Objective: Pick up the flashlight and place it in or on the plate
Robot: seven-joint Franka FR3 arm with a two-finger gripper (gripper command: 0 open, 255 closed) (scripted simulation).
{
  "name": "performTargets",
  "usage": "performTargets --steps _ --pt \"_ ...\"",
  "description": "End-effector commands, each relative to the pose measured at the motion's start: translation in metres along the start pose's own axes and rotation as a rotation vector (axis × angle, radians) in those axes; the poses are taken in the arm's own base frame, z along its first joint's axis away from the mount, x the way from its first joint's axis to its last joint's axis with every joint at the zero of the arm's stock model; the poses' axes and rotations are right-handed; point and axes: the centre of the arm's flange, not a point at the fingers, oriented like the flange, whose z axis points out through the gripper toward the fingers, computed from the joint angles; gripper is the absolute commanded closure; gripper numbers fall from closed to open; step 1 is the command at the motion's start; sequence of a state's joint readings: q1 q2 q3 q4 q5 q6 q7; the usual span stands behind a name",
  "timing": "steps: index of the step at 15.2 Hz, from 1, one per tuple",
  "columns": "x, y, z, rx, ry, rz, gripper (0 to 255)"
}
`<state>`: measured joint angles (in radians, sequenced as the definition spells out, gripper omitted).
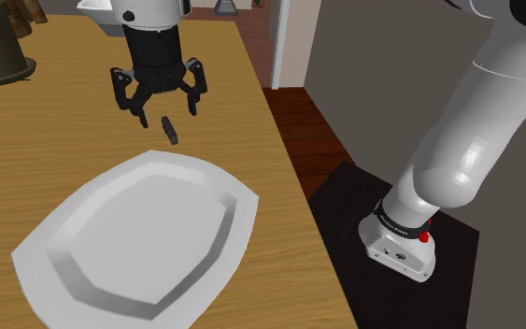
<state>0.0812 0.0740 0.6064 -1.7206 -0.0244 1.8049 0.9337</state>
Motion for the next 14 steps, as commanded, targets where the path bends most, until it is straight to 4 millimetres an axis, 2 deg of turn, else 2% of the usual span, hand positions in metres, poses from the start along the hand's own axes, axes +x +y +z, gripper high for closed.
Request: performTargets --steps 1,7,14 --pt "0.004 -0.004 0.01 0.001 0.0 0.006 0" --pt "0.004 -0.004 0.04 0.001 0.0 0.006 0" --pt "0.004 -0.004 0.04 0.001 0.0 0.006 0"
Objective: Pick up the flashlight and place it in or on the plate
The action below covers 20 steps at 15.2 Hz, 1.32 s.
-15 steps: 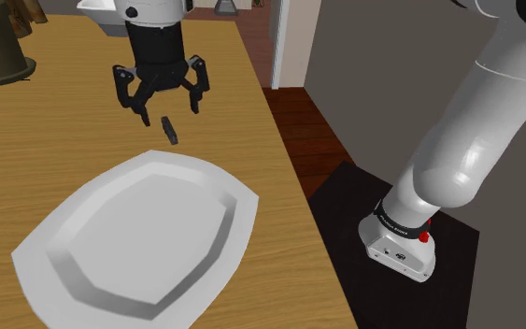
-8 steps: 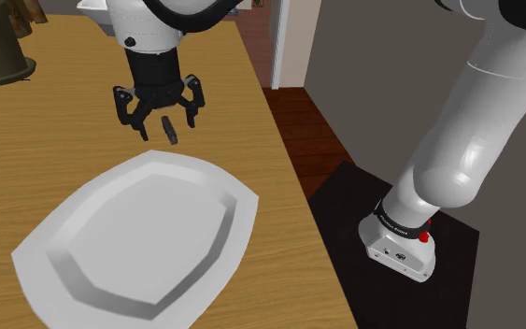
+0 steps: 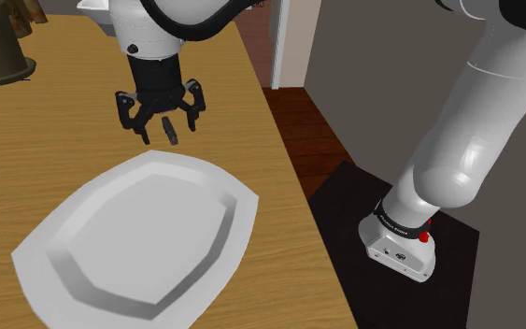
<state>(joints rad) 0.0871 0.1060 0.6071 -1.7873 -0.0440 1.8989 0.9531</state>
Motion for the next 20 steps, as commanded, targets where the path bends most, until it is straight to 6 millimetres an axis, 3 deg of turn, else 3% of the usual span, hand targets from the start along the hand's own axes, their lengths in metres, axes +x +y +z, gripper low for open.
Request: performTargets --steps 1,10,20 --pt "0.0 0.0 0.0 0.0 0.0 0.0 255" --pt "0.0 0.0 0.0 0.0 0.0 0.0 255" --pt "0.0 -0.002 -0.053 0.0 0.0 0.0 255"
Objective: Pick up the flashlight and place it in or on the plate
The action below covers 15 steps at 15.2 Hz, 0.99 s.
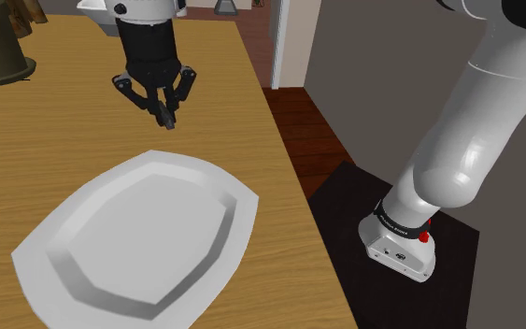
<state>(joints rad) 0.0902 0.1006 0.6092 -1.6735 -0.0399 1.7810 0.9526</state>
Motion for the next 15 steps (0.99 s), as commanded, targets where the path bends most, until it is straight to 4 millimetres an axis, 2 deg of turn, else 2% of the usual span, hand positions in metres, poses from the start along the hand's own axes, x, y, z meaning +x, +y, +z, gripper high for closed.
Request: performTargets --steps 1,7,15 --pt "0.0 0.0 -0.011 0.0 0.0 0.0 255" --pt "0.0 -0.001 -0.043 0.0 0.0 0.0 255" --pt "-0.096 -0.043 -0.038 0.0 0.0 0.0 255"
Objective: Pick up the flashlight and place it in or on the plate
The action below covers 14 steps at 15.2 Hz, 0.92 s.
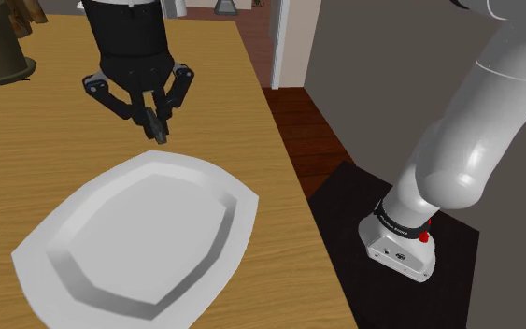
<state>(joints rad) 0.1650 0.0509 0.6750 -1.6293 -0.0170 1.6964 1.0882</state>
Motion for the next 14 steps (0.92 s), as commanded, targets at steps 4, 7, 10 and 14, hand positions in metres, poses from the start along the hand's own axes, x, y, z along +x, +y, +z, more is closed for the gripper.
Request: performTargets --steps 4,7,10,14 --pt "-0.061 -0.028 0.002 0.0 0.0 0.001 255" --pt "-0.098 -0.044 0.003 0.0 0.0 0.001 255" --pt "-0.123 -0.056 0.004 0.0 0.0 0.001 255" --pt "-0.123 -0.055 0.026 0.0 0.0 0.001 255"
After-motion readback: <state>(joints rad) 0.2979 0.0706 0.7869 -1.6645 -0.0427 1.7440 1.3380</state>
